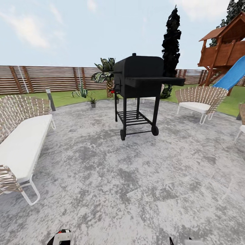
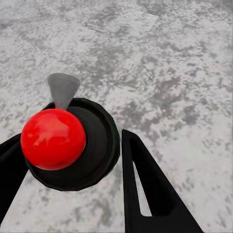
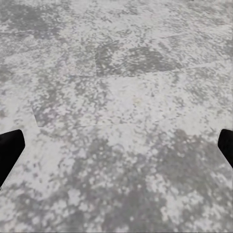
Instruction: Pick up the pesticide atomizer in the garden and spray insectifuge to fully cover both potted plants in the garden.
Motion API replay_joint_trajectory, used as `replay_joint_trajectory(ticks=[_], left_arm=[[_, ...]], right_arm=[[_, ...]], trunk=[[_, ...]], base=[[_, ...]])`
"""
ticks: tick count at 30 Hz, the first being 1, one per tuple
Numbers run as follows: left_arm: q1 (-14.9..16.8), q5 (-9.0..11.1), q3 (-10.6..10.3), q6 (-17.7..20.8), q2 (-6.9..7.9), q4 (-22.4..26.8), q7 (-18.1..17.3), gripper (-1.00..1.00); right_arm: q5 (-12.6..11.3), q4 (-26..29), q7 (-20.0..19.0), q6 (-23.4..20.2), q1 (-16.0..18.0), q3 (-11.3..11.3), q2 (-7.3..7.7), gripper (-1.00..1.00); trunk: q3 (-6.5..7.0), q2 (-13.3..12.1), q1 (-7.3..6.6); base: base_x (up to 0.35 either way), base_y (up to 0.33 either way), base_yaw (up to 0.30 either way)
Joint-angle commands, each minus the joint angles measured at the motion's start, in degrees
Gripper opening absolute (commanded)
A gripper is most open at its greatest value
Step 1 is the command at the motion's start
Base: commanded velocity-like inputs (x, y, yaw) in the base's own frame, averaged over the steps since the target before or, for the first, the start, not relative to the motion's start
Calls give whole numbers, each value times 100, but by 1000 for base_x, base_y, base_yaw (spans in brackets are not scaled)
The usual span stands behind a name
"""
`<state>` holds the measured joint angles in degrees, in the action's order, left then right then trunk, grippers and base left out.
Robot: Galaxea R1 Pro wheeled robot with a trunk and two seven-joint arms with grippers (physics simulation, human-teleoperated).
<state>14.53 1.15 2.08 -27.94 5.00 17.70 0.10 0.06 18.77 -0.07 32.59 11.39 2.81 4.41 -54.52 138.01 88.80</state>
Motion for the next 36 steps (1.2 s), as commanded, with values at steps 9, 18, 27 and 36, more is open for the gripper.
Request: replay_joint_trajectory(ticks=[9,18,27,36], left_arm=[[2,15,10,-16,-7,-1,7,-100],[6,14,12,-14,-8,-4,7,-100],[5,15,12,-13,-8,-4,7,-100],[6,14,12,-10,-8,-2,7,-100]], right_arm=[[3,-13,22,24,3,2,-43,100],[3,-8,23,28,3,9,-46,100],[19,-13,-1,23,3,1,-37,100],[17,-14,-12,22,3,0,-18,100]], trunk=[[-15,2,2],[-43,2,2],[-47,2,2],[-47,2,2]], base=[[338,0,134],[339,0,249],[339,0,29],[339,0,0]])
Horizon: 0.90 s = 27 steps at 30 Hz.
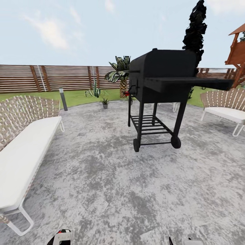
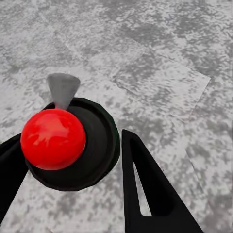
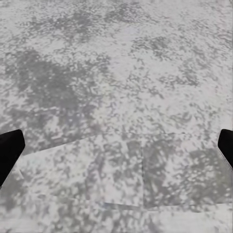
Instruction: Pick up the pesticide atomizer in the garden and spray insectifuge to fully cover both potted plants in the garden.
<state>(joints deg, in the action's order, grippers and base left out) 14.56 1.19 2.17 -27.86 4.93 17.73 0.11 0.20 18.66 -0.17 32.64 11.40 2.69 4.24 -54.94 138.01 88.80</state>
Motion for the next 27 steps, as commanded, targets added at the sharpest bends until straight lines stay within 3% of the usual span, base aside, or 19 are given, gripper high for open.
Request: replay_joint_trajectory(ticks=[1,16,27], left_arm=[[3,11,2,-18,0,-5,6,-100],[3,21,2,-18,8,-6,6,-100],[2,23,2,-18,8,-6,6,-100]], right_arm=[[2,-4,-5,18,3,12,8,100],[-3,-10,-8,15,3,17,-17,100],[3,-12,-1,13,3,12,-20,100]], trunk=[[-5,2,2],[-6,2,2],[-43,2,2]], base=[[339,0,0],[334,75,3],[333,28,211]])
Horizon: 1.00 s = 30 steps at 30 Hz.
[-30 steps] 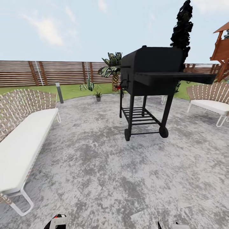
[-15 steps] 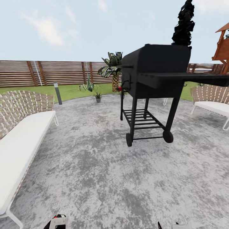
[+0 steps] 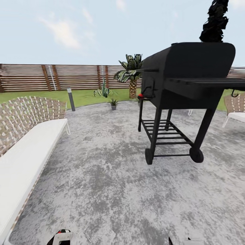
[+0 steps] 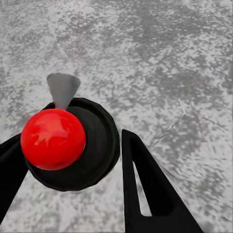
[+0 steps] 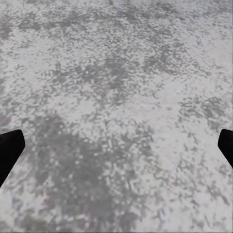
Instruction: Pick up the pesticide atomizer in the garden and spray insectifuge to fully cover both potted plants in the garden.
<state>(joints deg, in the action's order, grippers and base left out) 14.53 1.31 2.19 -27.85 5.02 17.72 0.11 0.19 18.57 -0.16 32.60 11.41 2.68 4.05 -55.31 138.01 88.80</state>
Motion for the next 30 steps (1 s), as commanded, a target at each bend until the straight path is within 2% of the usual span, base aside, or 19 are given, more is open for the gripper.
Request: replay_joint_trajectory(ticks=[1,5,17,24,30], left_arm=[[4,11,1,-18,-1,-6,6,-100],[6,10,1,-18,-1,-6,6,-100],[6,9,1,-20,-1,-6,6,-100],[4,9,1,-23,-1,-6,6,-100],[5,9,1,-22,-1,-6,6,-100]], right_arm=[[3,-2,-2,17,2,13,-1,100],[6,-2,-3,18,2,13,-1,100],[5,-2,-2,17,2,13,-1,100],[7,-2,-2,18,2,13,-1,100],[6,-2,-2,18,2,13,-1,100]], trunk=[[-9,2,2],[-22,2,2],[-25,2,2],[-25,2,2],[-25,2,2]], base=[[337,1,244],[338,0,189],[338,43,19],[338,26,211],[338,1,49]])
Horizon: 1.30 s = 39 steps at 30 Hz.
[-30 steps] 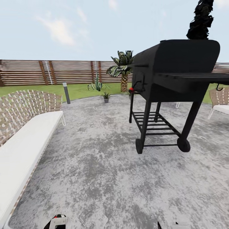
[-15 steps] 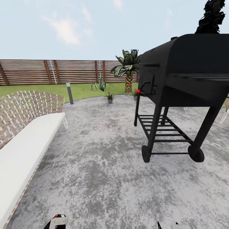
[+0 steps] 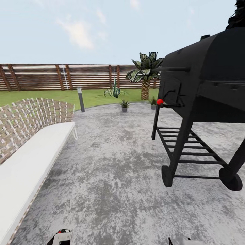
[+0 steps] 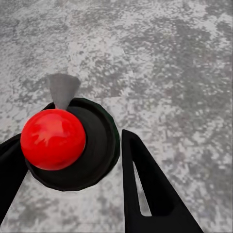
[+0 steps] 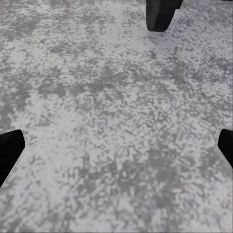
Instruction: Pick up the pesticide atomizer in the garden and spray insectifuge to fully cover both potted plants in the garden.
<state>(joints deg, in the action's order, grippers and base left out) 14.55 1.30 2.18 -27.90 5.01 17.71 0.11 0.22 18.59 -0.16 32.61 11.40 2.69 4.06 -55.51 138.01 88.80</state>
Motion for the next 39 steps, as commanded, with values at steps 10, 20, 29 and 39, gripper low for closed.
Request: replay_joint_trajectory(ticks=[10,20,29,39], left_arm=[[4,11,2,-19,0,-4,6,-100],[4,11,2,-15,0,-4,6,-100],[4,12,2,-17,0,-4,6,-100],[0,11,2,-20,0,-4,6,-100]], right_arm=[[4,-10,-2,17,3,13,-1,100],[4,-7,-2,17,3,13,-1,100],[4,-13,-2,17,3,13,-2,100],[4,-13,-2,17,3,13,-1,100]], trunk=[[-5,2,2],[-5,2,2],[-5,2,2],[-5,2,2]], base=[[338,0,2],[335,73,41],[327,140,126],[332,39,3]])
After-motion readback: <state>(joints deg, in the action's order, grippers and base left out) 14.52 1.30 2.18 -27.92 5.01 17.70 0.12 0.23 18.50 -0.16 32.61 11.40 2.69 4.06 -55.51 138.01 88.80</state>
